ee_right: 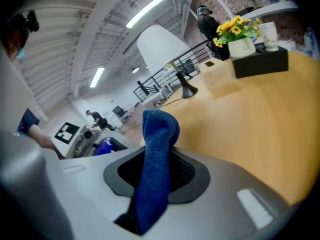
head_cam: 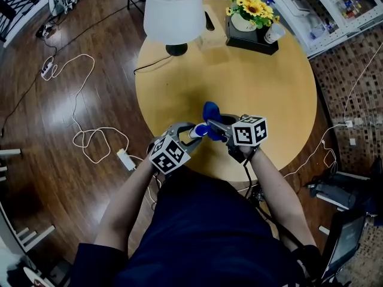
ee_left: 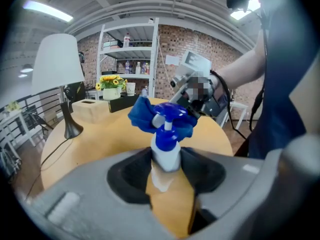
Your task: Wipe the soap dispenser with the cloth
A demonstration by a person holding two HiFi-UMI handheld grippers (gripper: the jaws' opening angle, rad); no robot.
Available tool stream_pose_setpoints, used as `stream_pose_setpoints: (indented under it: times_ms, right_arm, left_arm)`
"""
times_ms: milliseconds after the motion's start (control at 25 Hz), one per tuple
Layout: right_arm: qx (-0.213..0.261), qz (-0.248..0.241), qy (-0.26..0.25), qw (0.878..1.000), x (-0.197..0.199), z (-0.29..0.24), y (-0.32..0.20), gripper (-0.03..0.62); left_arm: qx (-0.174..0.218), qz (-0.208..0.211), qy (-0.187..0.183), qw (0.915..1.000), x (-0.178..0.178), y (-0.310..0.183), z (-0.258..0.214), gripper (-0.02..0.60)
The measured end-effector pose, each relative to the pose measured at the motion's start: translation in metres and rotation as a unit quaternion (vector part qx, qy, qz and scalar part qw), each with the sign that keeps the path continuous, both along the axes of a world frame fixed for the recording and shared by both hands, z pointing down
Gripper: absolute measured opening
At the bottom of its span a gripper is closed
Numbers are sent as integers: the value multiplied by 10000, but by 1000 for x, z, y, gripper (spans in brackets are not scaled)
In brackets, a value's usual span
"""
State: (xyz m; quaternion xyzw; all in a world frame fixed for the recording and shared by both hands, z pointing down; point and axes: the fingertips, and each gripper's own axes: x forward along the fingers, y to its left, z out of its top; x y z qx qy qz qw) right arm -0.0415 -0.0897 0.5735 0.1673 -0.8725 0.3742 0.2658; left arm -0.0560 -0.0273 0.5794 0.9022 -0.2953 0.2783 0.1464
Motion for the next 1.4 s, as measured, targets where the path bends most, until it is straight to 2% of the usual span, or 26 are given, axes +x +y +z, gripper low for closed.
stream_pose_setpoints:
  times_ms: [80, 120, 280, 400, 520, 640, 760, 840, 920, 1000, 1120, 1160, 1200, 1280, 1400]
  right_arm:
    - [237, 145, 769, 9967, 20, 22, -6, 103]
    - [263, 248, 948, 9948, 29, 28, -5, 103]
    - [-337, 1122, 556, 9916, 45, 20, 21, 103]
    - [-621, 1209, 537, 9893, 44, 18, 51, 103]
    - [-634, 1120, 442, 9907, 31, 17, 63, 103]
    - [-392, 1234, 368, 9909, 26, 15, 52, 103]
    - [-267, 1659, 183, 9856, 39, 11, 37, 103]
    - [-273, 1952, 117, 9803, 53, 9, 33, 104]
    - [-299, 2138, 146, 9763, 67, 7, 35, 104]
    - [-350, 2238, 81, 9740, 74, 1, 43, 104]
    - [-304, 2283, -221, 9729, 70, -15, 56, 104]
    - [-250, 2245, -326, 9736, 65, -21, 59, 104]
    - [-205, 2166, -408, 9752, 59, -24, 61, 104]
    - [-220, 1920, -521, 9798, 44, -25, 66, 104]
    - [-385, 1625, -650, 9838, 26, -23, 72, 104]
  left_arm:
    - [0, -45, -8, 10000, -1, 0, 1, 186]
    - [-5, -102, -18, 9999, -1, 0, 2, 186]
    - [-7, -544, -269, 9982, -3, 3, 4, 187]
    - [1, -526, -402, 9978, -2, 17, 5, 232]
    - [-90, -329, -441, 9984, 5, 34, 7, 241]
    - [-90, -48, -547, 9985, 17, 45, 9, 239]
    - [-184, 433, -184, 9987, 37, 59, 4, 238]
    - [-90, 835, 19, 9965, 51, 68, -8, 209]
    - [302, 921, -275, 9949, 47, 61, -18, 181]
    - [668, 691, -589, 9936, 29, 43, -27, 142]
    - [753, 436, -557, 9947, 1, 22, -37, 140]
    - [692, 509, -575, 9946, -3, 19, -34, 145]
    - [615, 694, -667, 9935, -4, 17, -28, 186]
    - [531, 1262, -1007, 9854, 5, 18, -12, 283]
    - [630, 1826, -1353, 9718, 26, 21, 2, 290]
